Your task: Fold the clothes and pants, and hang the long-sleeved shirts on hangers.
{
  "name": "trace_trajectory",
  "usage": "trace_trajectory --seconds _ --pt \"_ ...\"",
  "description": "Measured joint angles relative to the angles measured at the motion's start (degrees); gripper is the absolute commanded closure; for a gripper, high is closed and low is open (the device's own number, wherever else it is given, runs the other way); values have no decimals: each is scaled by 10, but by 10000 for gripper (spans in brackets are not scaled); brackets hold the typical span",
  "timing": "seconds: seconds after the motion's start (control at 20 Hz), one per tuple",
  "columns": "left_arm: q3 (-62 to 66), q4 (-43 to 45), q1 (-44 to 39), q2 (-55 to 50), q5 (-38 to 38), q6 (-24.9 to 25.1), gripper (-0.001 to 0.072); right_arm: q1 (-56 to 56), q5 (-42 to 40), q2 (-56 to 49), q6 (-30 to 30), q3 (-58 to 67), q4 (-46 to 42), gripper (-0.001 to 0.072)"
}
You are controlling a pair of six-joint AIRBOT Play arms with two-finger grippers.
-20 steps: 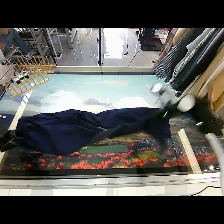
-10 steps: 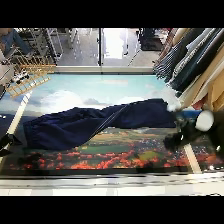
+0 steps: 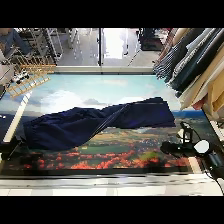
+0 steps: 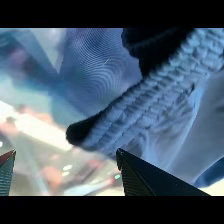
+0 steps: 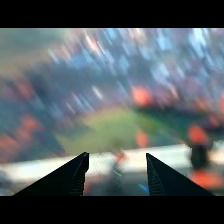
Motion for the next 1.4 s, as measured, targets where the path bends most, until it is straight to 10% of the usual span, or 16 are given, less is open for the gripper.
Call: trace_trajectory --seconds 0.25,0.45,1.4 --pt "-46 -73 -16 2 56 28 58 -25 -66 -49 -35 5 80 186" --pt "-63 -101 -44 -2 127 32 694 -30 -104 -108 -40 40 107 185" --pt "151 -148 110 19 -16 55 697 -31 -114 -448 -34 429 122 145"
